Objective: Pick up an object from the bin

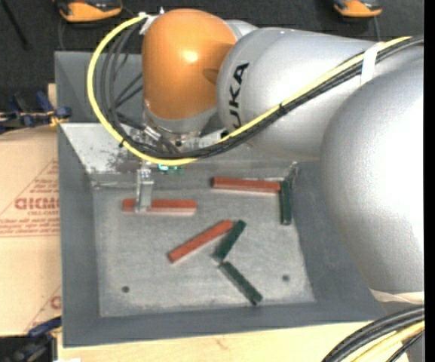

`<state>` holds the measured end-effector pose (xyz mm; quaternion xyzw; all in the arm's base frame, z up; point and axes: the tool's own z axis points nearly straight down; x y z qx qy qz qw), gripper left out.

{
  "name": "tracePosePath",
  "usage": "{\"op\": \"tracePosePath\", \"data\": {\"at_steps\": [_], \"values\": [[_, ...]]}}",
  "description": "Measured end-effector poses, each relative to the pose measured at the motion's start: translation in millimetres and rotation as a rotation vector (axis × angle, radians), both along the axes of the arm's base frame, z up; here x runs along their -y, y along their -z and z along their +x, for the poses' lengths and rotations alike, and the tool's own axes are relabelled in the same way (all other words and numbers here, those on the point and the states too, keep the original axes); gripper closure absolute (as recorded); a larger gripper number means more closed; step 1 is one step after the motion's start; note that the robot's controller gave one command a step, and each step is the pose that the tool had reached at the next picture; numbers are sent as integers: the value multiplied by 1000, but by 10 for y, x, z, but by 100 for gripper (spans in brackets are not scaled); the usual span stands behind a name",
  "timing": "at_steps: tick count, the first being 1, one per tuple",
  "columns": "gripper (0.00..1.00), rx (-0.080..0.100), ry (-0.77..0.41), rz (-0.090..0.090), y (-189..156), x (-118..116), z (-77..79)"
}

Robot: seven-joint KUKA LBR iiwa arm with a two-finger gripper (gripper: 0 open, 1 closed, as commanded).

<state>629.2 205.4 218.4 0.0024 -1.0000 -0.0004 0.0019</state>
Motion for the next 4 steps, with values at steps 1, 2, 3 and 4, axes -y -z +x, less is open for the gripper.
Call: {"op": "tracePosePath", "data": {"at_steps": [1, 2, 3, 4], "values": [[0, 1, -85, -4, 922, 458, 255], [0, 2, 99, -1, 1450, 746, 186], [100, 7, 101, 1, 1425, 734, 201], [100, 18, -77, 1, -641, 453, 93]]}}
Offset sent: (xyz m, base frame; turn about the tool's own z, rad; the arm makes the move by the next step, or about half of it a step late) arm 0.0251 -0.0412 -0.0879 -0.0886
